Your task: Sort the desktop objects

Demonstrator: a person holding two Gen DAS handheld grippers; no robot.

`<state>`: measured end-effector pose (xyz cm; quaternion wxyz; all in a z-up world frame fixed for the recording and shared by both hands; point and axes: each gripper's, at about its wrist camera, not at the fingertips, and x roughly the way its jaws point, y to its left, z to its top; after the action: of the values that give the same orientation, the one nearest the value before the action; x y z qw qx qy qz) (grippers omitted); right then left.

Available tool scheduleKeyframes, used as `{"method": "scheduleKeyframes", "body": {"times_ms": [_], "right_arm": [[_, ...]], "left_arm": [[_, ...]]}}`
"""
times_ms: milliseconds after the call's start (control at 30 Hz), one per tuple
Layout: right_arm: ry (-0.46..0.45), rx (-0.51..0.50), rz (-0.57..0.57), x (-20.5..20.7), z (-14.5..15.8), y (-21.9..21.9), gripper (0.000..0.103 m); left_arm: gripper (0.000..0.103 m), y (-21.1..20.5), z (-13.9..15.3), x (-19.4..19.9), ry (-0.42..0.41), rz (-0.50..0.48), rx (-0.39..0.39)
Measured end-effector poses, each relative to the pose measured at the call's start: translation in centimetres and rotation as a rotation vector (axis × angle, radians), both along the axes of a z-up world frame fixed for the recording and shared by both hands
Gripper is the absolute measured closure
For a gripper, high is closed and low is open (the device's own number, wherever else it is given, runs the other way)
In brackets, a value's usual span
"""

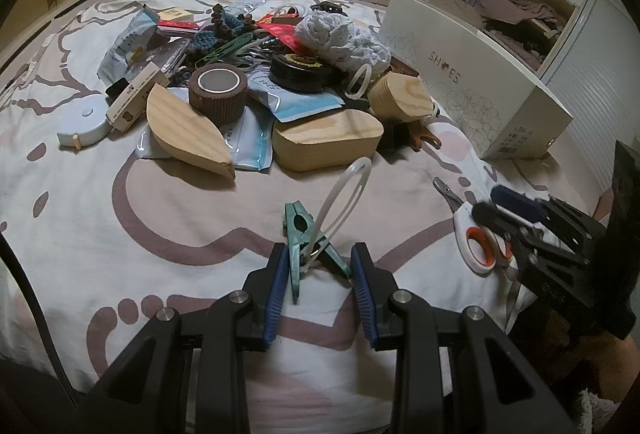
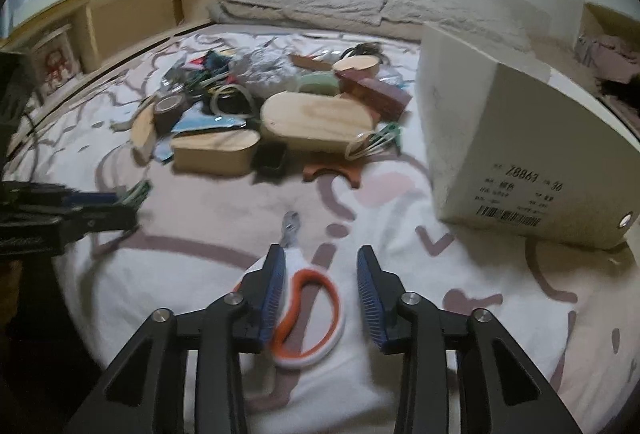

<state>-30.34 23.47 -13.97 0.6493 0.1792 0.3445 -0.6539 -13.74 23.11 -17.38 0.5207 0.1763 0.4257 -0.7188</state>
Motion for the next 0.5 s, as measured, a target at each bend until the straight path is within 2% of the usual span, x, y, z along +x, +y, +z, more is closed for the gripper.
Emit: {"method": "scheduleKeyframes", "body": {"times_ms": [33,133,300,500], "right_arm": [[-0.001,0.015,0.012,0.2,0.1,0.3,0.055],[0.045,0.073,0.028,0.9,-0.2,0.8,0.055],[0.067,0.159,-0.03,0.5,-0.2,0.3,0.055],[0.134,0.152,-0.082,-0.8,0.2,-0.3,0.055]], "left_arm": [[0.071,0.0,0.0,0.0,0.002,0.0,0.001],[0.071,0.1,0.0,0.1,0.002,0.0,-0.001],[0.071,0.2,0.1,0.2,0.01,0.004,-0.004],[0.071,0.2,0.2,0.7,0.024,0.011,-0.011]]}}
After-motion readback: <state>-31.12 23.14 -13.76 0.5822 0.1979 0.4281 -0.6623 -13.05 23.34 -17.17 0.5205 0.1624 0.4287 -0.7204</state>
